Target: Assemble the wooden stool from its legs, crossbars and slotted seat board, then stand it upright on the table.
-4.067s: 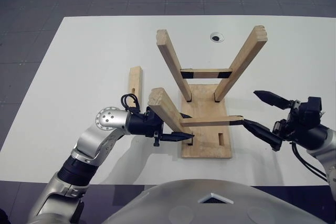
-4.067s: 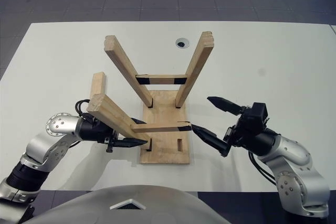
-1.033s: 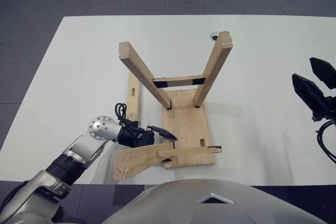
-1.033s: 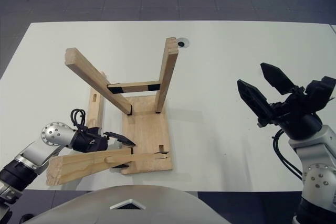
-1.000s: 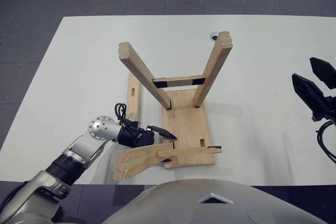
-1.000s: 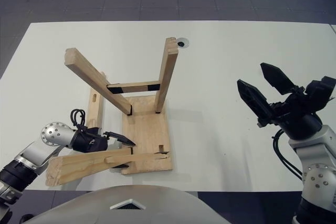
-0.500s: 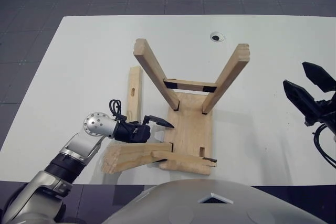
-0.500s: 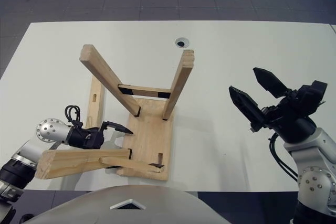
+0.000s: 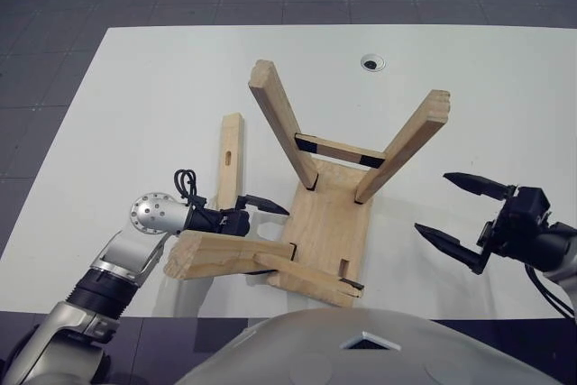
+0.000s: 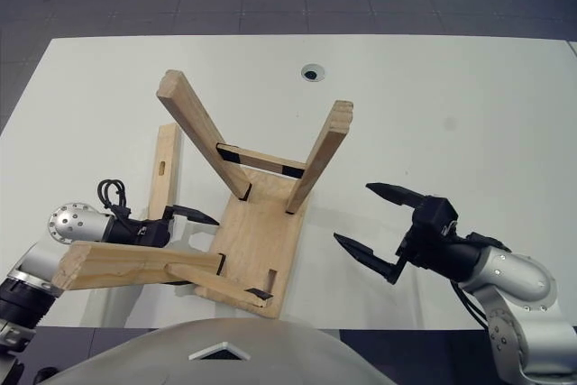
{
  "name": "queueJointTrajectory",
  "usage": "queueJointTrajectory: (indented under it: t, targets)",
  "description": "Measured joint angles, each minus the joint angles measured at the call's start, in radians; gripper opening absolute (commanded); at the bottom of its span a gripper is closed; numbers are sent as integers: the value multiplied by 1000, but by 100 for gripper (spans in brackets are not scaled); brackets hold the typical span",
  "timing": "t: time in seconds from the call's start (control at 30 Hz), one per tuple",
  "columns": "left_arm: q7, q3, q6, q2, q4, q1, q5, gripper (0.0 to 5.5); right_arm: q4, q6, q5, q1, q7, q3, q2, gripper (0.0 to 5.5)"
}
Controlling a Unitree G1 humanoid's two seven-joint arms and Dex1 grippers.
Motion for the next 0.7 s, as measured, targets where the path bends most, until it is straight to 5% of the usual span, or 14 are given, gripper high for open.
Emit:
queueJointTrajectory:
  t: [0.7]
  targets:
    - [15, 231, -6, 18, -67, 151, -11, 547, -102, 12, -65, 6, 64, 155, -94, 550]
